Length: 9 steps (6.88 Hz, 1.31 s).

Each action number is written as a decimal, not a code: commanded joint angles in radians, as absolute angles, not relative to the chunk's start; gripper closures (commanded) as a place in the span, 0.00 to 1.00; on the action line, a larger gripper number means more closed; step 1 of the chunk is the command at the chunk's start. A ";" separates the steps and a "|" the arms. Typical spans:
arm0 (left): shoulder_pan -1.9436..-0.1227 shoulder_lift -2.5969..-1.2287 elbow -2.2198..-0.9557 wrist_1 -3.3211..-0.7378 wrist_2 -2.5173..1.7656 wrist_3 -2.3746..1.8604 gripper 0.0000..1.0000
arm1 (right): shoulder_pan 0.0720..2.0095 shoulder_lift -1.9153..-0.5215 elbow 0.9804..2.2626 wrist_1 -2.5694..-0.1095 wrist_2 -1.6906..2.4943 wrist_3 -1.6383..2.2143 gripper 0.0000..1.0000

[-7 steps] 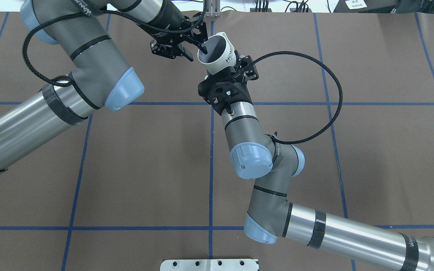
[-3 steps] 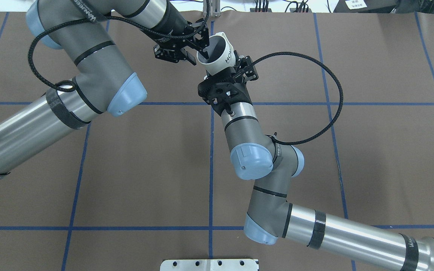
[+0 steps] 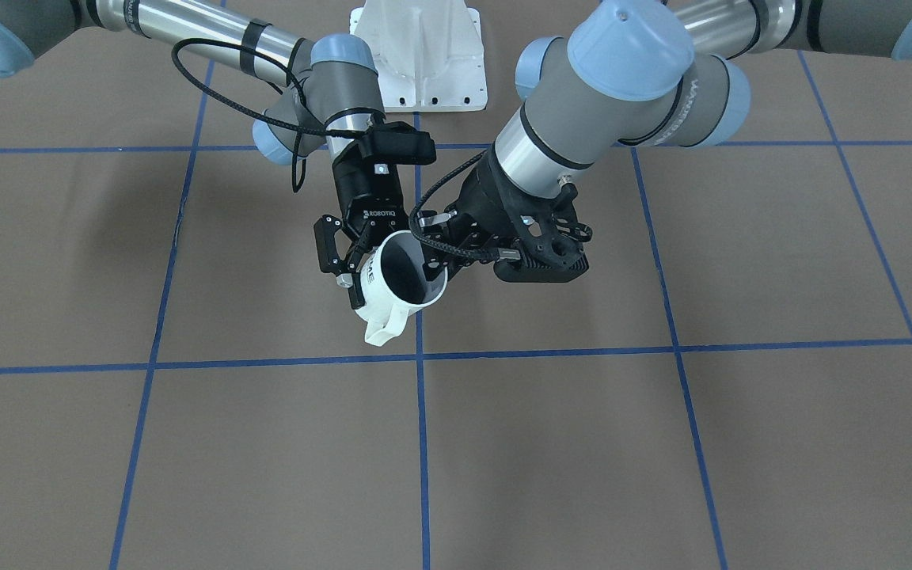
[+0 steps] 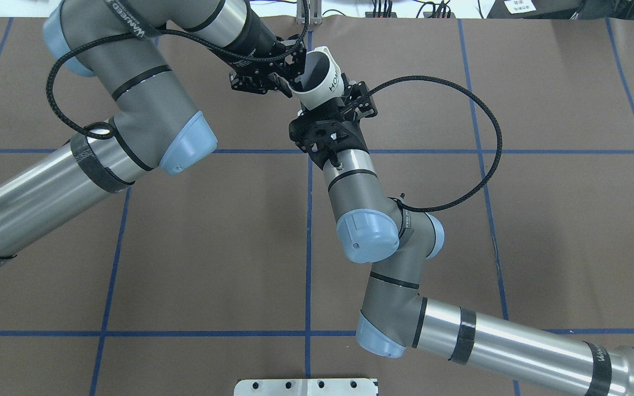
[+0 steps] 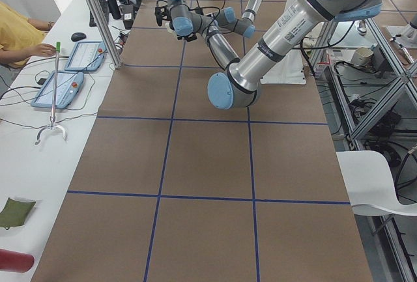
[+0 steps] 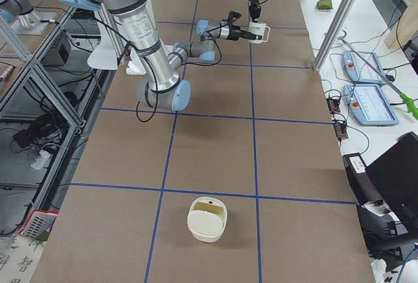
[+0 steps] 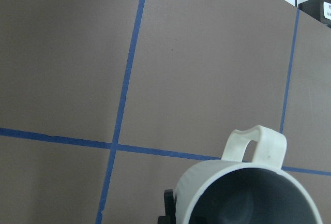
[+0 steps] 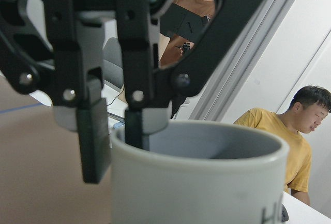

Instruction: Left arm hands cup to right arm to dump lemon

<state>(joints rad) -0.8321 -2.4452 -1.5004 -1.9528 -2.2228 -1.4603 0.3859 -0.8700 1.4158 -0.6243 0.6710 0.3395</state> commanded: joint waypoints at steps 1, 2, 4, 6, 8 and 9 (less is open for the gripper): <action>-0.831 -2.445 -1.502 -1.953 -2.223 -1.460 0.80 | 0.384 -0.873 1.416 -0.624 0.670 0.339 1.00; -0.831 -2.445 -1.502 -1.953 -2.223 -1.460 0.80 | 0.383 -0.873 1.416 -0.623 0.670 0.339 1.00; -0.831 -2.445 -1.502 -1.953 -2.223 -1.460 0.99 | 0.382 -0.879 1.416 -0.624 0.670 0.337 0.99; -0.831 -2.444 -1.500 -1.950 -2.221 -1.460 1.00 | 0.379 -0.879 1.420 -0.624 0.670 0.337 0.02; -0.831 -2.444 -1.500 -1.950 -2.220 -1.460 1.00 | 0.374 -0.882 1.422 -0.624 0.670 0.337 0.01; -0.831 -2.444 -1.500 -1.950 -2.220 -1.460 1.00 | 0.374 -0.882 1.422 -0.623 0.670 0.336 0.01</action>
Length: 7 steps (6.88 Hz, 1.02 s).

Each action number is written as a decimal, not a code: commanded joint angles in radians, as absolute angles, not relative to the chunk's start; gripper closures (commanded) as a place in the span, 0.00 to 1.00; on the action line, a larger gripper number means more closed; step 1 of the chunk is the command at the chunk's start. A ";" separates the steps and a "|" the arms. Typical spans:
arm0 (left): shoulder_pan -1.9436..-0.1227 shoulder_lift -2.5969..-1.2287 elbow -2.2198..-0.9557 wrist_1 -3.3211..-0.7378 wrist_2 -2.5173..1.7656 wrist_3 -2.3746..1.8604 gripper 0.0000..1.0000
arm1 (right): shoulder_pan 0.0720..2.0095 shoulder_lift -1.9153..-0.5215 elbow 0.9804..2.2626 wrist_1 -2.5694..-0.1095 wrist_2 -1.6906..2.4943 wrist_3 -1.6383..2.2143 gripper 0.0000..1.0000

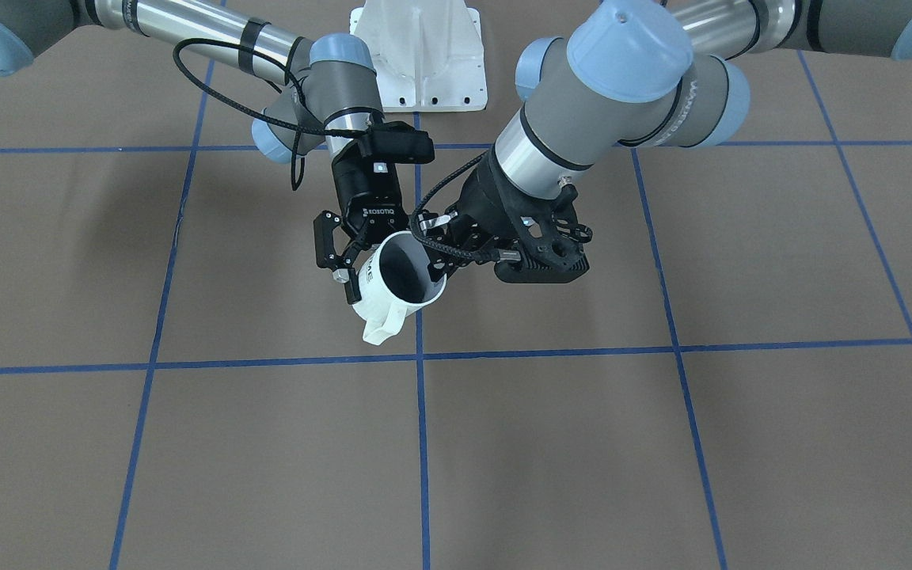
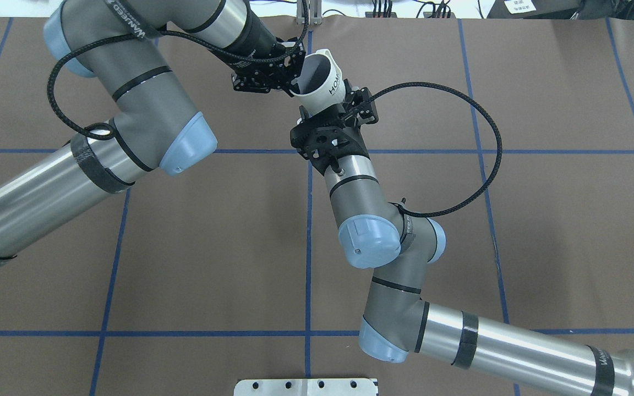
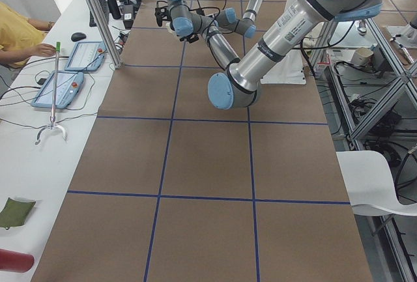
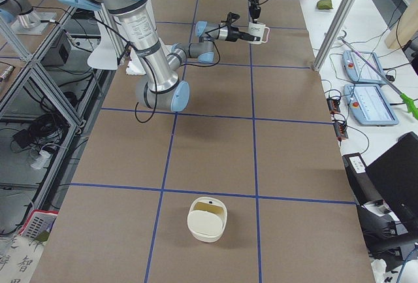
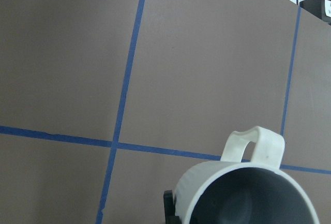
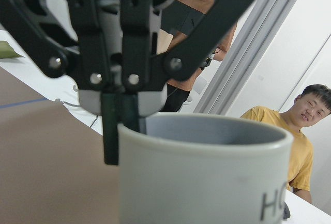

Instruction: Left arm hands cup to right arm to dump lemon

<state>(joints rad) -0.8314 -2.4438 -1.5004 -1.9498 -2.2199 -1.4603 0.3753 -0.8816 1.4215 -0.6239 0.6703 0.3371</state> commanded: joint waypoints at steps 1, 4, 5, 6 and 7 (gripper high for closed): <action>-0.831 -2.444 -1.500 -1.950 -2.220 -1.460 1.00 | 0.374 -0.885 1.424 -0.621 0.670 0.336 0.01; -0.831 -2.444 -1.499 -1.950 -2.220 -1.459 1.00 | 0.350 -0.922 1.506 -0.621 0.667 0.327 0.01; -0.831 -2.444 -1.499 -1.950 -2.220 -1.459 1.00 | 0.328 -0.928 1.508 -0.621 0.632 0.327 0.01; -0.831 -2.444 -1.499 -1.950 -2.220 -1.459 1.00 | 0.305 -0.928 1.512 -0.621 0.602 0.325 0.01; -0.831 -2.444 -1.499 -1.950 -2.220 -1.459 1.00 | 0.295 -0.930 1.516 -0.621 0.598 0.325 0.01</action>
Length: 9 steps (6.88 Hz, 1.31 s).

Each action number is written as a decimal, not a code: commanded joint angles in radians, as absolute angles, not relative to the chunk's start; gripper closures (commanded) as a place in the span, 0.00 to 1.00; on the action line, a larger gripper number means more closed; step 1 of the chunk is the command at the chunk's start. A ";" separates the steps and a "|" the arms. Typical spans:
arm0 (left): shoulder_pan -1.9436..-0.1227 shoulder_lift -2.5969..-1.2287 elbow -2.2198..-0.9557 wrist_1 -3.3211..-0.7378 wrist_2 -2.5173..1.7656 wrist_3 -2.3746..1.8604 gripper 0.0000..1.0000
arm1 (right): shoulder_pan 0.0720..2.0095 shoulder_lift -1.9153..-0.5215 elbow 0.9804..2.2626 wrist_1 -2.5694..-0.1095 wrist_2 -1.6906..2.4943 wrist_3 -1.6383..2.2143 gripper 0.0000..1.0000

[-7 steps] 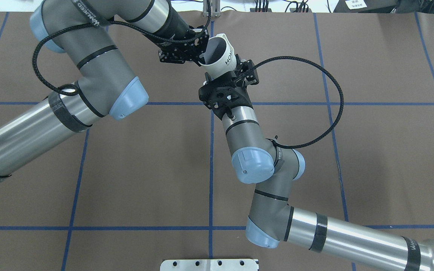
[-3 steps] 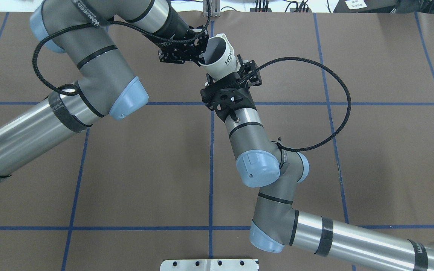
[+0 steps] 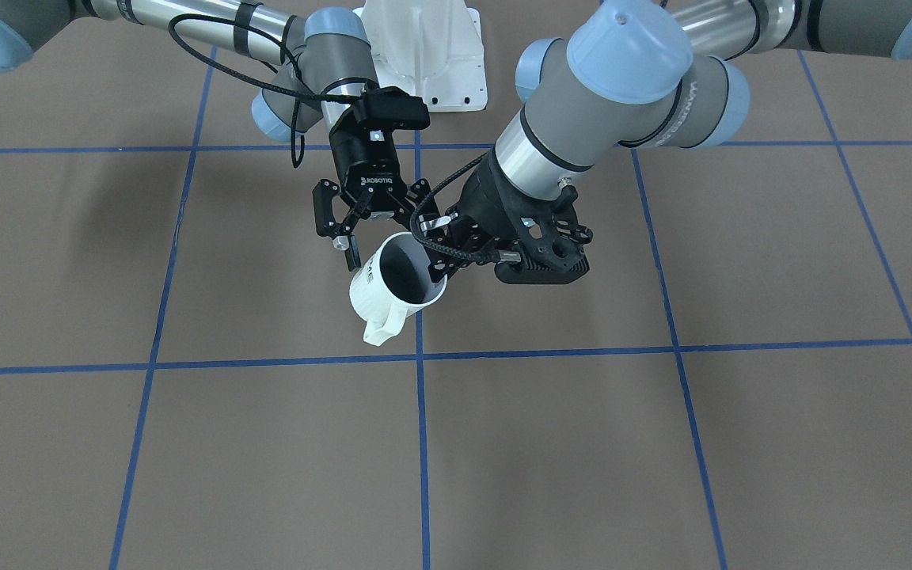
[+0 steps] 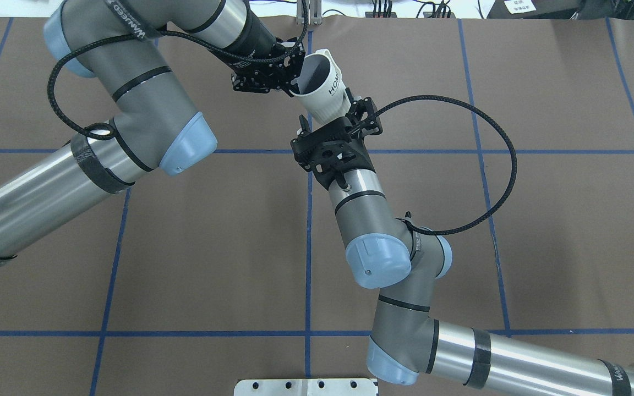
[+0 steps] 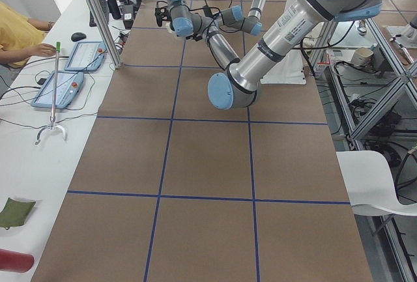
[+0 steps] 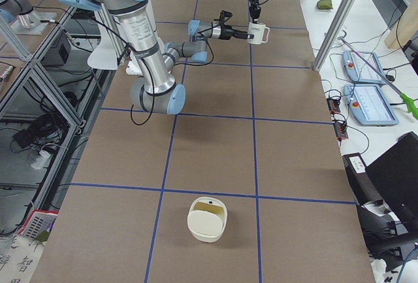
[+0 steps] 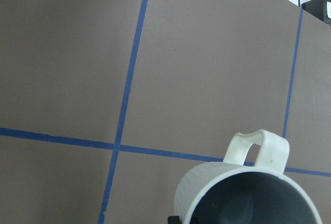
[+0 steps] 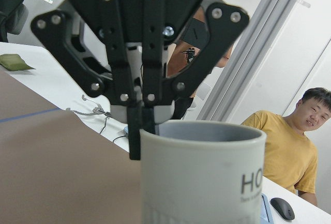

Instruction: Left arm hands cup to right arm to dump lemon

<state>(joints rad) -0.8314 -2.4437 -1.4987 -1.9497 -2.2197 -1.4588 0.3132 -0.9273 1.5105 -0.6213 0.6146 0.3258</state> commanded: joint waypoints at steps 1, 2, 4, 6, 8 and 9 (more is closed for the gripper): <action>-0.831 -2.444 -1.499 -1.950 -2.220 -1.459 1.00 | 0.276 -0.960 1.563 -0.621 0.591 0.325 0.01; -0.833 -2.442 -1.499 -1.950 -2.220 -1.457 1.00 | 0.256 -1.010 1.644 -0.621 0.589 0.321 0.01; -0.833 -2.441 -1.494 -1.951 -2.188 -1.454 1.00 | 0.244 -1.022 1.716 -0.623 0.597 0.316 0.02; -0.848 -2.436 -1.489 -1.950 -2.186 -1.451 1.00 | 0.264 -1.020 1.763 -0.646 0.612 0.313 0.02; -0.896 -2.433 -1.476 -1.934 -2.187 -1.387 1.00 | 0.308 -1.020 1.763 -0.731 0.627 0.325 0.02; -0.920 -2.410 -1.465 -1.931 -2.187 -1.347 1.00 | 0.346 -1.019 1.763 -0.765 0.670 0.328 0.02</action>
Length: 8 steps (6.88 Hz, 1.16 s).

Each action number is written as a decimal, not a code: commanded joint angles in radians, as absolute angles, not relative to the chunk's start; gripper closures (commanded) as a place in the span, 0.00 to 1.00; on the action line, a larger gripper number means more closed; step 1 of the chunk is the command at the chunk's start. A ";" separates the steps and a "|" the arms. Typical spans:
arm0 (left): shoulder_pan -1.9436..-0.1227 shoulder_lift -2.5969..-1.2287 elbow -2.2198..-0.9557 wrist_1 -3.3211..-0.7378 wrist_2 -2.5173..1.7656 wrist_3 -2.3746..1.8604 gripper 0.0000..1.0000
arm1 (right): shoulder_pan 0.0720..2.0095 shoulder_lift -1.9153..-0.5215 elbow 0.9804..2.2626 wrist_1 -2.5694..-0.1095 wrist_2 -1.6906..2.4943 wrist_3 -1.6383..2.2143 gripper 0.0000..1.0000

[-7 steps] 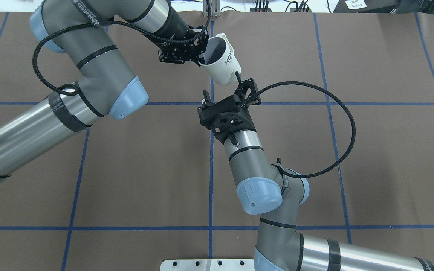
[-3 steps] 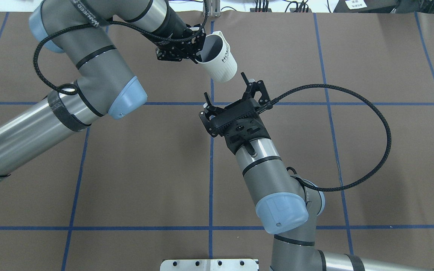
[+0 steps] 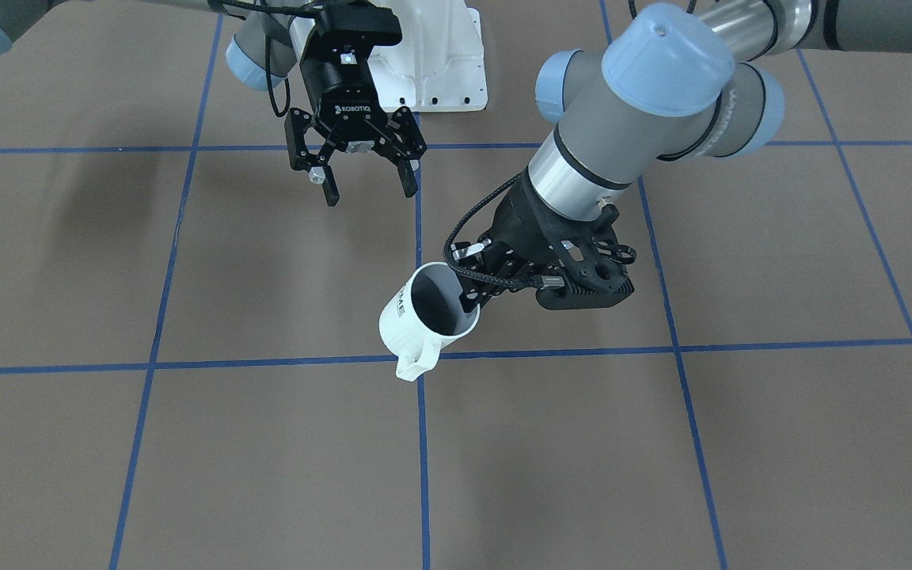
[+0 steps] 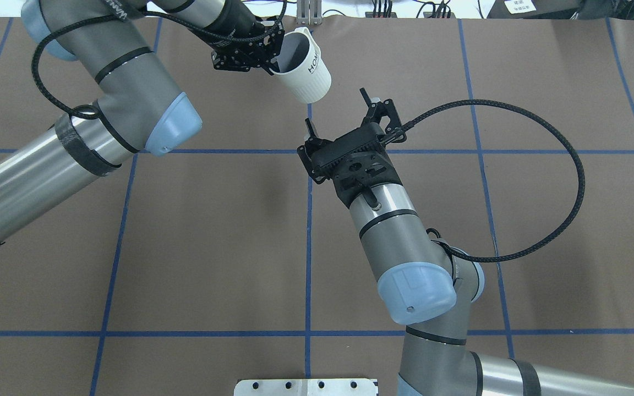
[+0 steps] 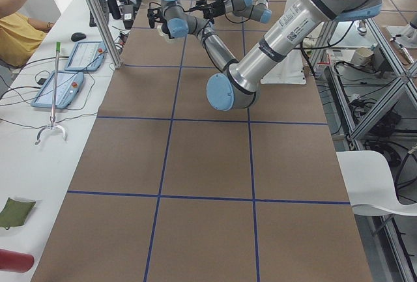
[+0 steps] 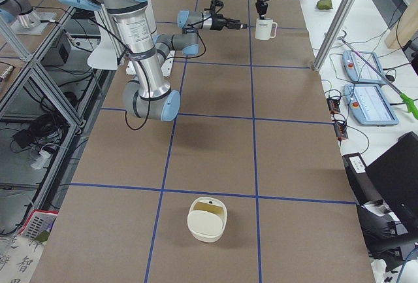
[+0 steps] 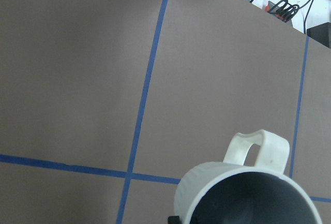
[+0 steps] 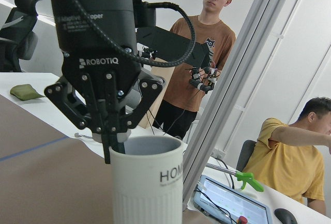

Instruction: Left arm hands cup to right arm to dump lemon

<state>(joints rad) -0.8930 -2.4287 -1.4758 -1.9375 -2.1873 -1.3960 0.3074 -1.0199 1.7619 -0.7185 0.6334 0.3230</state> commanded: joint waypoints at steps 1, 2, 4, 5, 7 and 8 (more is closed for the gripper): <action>-0.943 -2.376 -1.466 -1.934 -2.198 -1.309 1.00 | 0.386 -1.019 1.763 -0.817 0.711 0.330 0.02; -0.957 -2.356 -1.466 -1.933 -2.197 -1.281 1.00 | 0.438 -1.019 1.763 -0.880 0.769 0.372 0.02; -0.977 -2.304 -1.476 -1.936 -2.200 -1.253 1.00 | 0.578 -1.011 1.764 -1.007 0.972 0.466 0.02; -0.992 -2.280 -1.494 -1.936 -2.201 -1.252 1.00 | 0.666 -0.996 1.769 -1.099 1.127 0.500 0.01; -1.046 -2.170 -1.569 -1.933 -2.248 -1.145 1.00 | 0.793 -0.976 1.769 -1.254 1.367 0.634 0.00; -1.089 -2.107 -1.598 -1.933 -2.287 -1.085 1.00 | 0.816 -0.960 1.775 -1.370 1.402 0.631 0.00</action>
